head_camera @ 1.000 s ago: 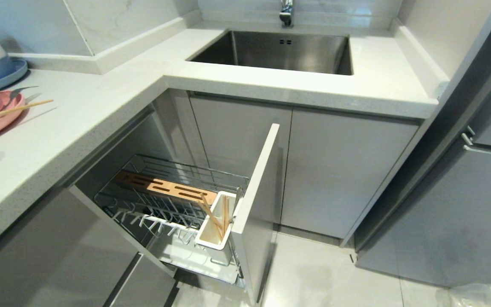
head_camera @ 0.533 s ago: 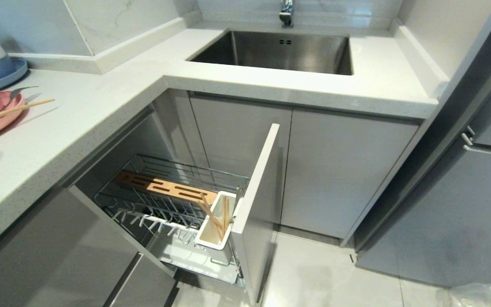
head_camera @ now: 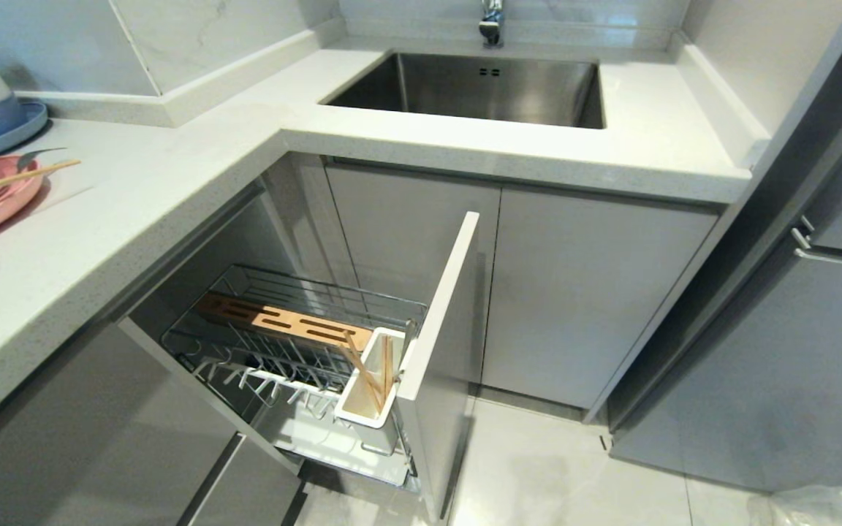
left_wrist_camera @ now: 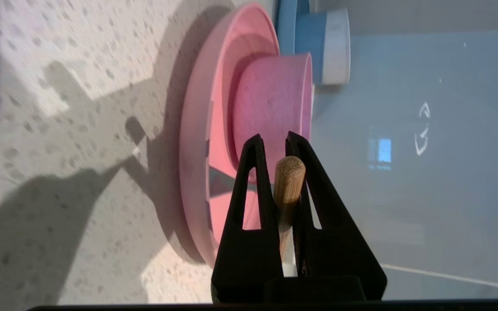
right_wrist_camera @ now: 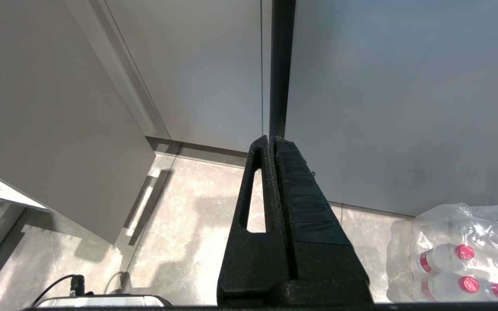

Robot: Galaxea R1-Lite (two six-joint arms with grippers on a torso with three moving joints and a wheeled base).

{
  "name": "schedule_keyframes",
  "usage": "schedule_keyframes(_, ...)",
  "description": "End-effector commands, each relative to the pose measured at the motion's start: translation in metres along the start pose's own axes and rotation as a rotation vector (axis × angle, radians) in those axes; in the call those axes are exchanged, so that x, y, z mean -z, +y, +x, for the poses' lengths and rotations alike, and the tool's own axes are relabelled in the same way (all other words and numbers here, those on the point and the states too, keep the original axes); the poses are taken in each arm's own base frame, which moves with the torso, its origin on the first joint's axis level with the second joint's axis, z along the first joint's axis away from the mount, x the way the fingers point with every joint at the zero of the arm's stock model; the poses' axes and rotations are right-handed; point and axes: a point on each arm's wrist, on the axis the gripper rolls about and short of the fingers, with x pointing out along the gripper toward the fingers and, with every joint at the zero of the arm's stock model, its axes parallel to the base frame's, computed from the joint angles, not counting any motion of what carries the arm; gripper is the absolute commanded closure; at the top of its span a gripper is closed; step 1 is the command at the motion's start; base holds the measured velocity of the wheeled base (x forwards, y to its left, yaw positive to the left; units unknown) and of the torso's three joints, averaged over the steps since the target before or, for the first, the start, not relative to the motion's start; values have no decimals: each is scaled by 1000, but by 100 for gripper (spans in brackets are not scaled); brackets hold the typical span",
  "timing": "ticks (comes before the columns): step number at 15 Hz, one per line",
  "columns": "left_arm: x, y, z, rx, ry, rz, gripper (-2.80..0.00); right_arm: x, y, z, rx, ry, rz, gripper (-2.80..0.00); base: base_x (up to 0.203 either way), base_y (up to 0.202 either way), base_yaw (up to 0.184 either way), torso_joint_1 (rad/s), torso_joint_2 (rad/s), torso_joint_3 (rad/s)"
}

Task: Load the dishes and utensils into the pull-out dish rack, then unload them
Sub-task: Close the cupboard

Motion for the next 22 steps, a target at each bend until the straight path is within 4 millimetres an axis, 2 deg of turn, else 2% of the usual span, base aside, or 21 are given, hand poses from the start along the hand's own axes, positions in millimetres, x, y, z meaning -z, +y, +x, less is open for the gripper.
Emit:
schedule_keyframes(1, 1, -2, -1, 6, 33, -34, 0, 0, 0, 0, 0, 1, 0, 0, 0, 0, 0, 0, 0, 0)
schedule_keyframes(6, 2, 0, 3, -4, 76, -58, 0, 0, 0, 0, 0, 1, 0, 0, 0, 0, 0, 0, 0, 0)
schedule_keyframes(13, 4, 8, 29, -38, 113, -57, 0, 0, 0, 0, 0, 1, 0, 0, 0, 0, 0, 0, 0, 0)
schedule_keyframes(22, 4, 11, 32, -50, 133, -79, 0, 0, 0, 0, 0, 1, 0, 0, 0, 0, 0, 0, 0, 0)
